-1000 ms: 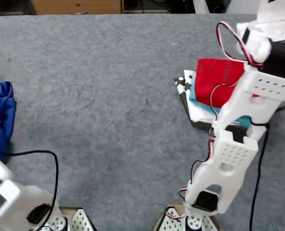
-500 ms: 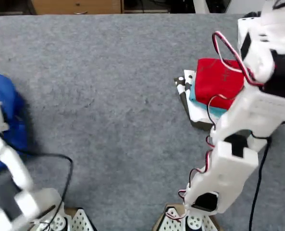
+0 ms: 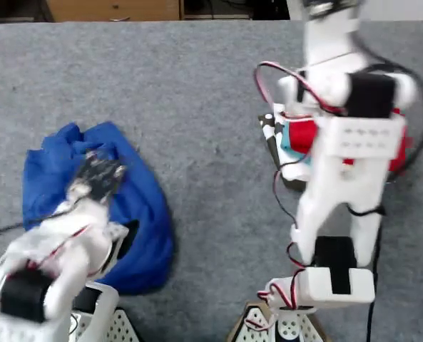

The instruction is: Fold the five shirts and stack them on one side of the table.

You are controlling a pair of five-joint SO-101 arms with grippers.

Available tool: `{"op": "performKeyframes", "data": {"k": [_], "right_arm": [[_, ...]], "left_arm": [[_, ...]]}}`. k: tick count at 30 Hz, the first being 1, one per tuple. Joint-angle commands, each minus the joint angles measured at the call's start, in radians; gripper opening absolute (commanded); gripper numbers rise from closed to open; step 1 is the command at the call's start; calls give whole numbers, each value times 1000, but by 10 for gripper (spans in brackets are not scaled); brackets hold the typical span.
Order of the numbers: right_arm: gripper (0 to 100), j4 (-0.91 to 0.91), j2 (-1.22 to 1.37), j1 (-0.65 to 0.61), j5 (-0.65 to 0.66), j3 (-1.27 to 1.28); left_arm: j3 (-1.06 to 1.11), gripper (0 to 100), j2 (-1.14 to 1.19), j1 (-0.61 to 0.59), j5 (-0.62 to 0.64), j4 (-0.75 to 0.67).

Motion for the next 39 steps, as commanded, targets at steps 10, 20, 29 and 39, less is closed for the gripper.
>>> {"op": "performKeyframes", "data": {"k": [10, 20, 29, 39], "right_arm": [[278, -69, 140, -561, 3, 200], [278, -61, 588, -823, -75, -174], [200, -38, 986, -803, -126, -447], [3, 38, 1086, -691, -107, -688]], "left_arm": [[327, 233, -7, -832, -18, -391], [396, 231, 194, -1039, -114, -450], [331, 191, 424, -1033, -114, -450], [203, 19, 633, -959, -107, -443]]}}
